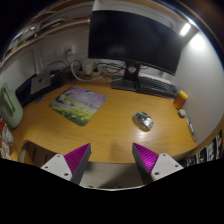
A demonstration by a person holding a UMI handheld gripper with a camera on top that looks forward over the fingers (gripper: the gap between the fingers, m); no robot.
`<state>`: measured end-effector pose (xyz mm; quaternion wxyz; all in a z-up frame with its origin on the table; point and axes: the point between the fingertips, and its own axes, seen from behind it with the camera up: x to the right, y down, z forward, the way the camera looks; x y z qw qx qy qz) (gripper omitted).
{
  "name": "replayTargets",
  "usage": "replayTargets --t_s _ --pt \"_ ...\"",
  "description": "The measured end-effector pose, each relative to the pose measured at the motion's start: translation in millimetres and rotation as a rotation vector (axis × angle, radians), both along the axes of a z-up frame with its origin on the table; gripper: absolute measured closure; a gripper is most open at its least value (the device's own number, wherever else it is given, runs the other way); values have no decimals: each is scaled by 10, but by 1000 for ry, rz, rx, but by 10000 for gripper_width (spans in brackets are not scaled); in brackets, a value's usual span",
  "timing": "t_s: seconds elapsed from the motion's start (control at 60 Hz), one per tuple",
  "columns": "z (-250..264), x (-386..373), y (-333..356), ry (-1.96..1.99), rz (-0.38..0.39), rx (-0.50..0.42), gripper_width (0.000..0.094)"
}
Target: Arrange mouse
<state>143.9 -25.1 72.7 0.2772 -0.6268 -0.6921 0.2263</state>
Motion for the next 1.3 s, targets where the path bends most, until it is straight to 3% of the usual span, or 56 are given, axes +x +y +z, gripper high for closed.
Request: replayTargets --t_s 0.167,0.367,1.3 --pt "-52 -33 607 21 -89 11 74" --pt "-48 -144 1074 58 -141 -8 76" --pt "-878 -1831 1644 141 -84 -68 68"
